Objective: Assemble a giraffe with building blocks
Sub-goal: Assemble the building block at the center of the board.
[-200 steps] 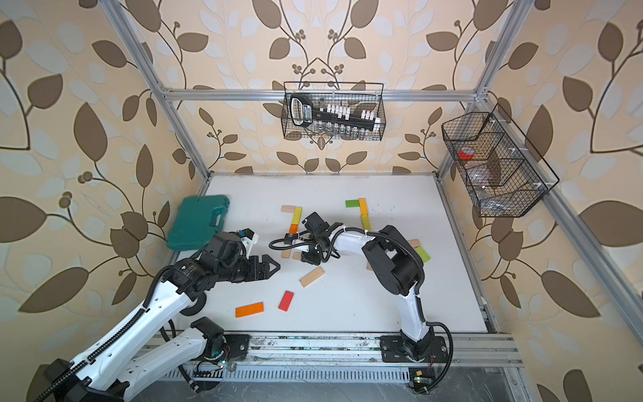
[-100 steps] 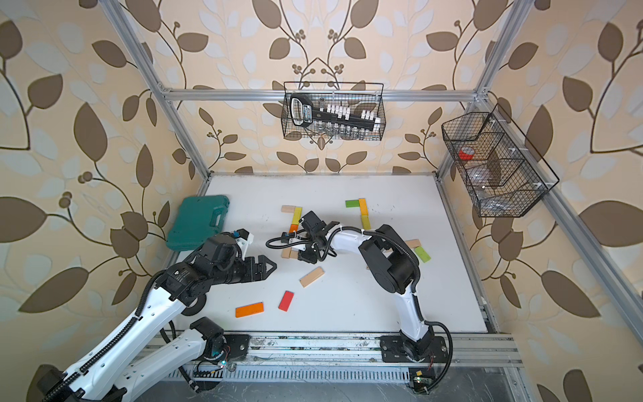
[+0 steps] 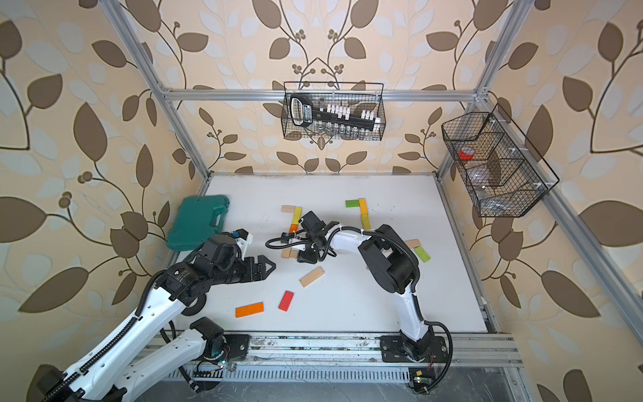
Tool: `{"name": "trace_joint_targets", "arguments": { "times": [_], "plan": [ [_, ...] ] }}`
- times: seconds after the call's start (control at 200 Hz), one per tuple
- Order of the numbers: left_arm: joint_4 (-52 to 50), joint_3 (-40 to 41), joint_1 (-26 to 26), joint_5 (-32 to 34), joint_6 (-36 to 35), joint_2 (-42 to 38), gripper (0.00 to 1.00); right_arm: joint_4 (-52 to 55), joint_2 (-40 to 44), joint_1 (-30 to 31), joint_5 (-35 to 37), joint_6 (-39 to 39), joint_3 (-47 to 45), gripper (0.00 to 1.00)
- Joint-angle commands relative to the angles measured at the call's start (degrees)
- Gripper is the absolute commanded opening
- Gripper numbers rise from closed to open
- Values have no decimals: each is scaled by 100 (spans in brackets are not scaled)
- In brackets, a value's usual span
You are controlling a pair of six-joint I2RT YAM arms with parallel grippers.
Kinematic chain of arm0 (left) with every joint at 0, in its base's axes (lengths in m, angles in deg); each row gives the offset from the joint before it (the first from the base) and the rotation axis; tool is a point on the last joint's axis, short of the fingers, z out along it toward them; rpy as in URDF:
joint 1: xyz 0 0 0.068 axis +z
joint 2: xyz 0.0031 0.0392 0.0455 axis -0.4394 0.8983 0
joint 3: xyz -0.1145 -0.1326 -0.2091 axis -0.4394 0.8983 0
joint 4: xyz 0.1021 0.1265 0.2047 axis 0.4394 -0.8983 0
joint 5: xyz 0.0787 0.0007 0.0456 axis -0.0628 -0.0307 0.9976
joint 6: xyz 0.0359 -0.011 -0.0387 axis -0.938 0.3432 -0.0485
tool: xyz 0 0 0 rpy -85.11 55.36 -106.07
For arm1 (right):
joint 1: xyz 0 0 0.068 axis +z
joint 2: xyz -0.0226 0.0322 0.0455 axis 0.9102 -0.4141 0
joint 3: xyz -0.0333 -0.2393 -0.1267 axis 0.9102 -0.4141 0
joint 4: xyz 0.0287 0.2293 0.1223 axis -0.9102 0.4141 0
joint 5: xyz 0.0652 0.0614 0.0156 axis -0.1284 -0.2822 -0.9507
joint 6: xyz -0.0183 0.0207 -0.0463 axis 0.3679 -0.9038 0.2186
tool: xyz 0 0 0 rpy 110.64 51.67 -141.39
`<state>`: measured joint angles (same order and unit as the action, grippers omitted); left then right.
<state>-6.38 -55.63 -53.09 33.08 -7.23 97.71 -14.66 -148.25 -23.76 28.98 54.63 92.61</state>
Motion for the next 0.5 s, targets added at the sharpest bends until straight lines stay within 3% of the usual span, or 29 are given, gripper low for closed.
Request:
{"name": "trace_joint_targets", "arguments": {
  "times": [0.0, 0.16, 0.345, 0.495],
  "plan": [
    [-145, -199, -13, 79, -129, -115, 92, 208, 131, 36, 94, 99, 32, 58],
    [-356, -351, -13, 138, -109, -353, 92, 209, 837, 32, 228, 290, -148, 69],
    [-618, -407, -13, 121, -25, -748, 93, 71, 2110, 88, 10, 569, -1043, 69],
    [-670, -354, -13, 78, 127, -1034, 93, 29, 2851, 530, -53, 1062, -1838, 68]
  ]
}}
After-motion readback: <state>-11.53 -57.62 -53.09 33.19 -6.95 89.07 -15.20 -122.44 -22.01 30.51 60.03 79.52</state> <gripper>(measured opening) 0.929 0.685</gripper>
